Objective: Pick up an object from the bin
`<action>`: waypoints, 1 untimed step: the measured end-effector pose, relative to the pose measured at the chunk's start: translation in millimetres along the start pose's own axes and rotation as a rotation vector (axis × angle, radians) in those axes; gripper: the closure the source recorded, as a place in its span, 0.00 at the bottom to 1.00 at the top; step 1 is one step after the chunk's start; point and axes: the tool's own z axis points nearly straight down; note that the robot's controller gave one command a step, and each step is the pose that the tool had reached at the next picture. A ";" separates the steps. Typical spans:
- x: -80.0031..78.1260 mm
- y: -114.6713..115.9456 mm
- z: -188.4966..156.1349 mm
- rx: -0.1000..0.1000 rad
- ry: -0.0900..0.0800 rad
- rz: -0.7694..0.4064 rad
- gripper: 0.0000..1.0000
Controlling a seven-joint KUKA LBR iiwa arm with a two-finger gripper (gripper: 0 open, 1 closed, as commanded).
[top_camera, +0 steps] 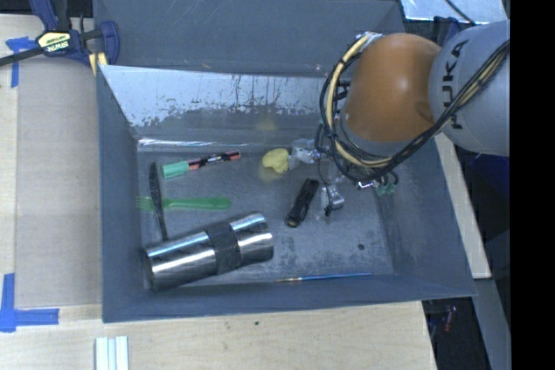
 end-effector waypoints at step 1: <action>-1.1 -15.1 21.9 -0.001 0.003 -0.158 0.00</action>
Offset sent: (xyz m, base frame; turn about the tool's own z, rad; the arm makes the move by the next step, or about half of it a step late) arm 0.0015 -0.0053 -0.0530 -0.3574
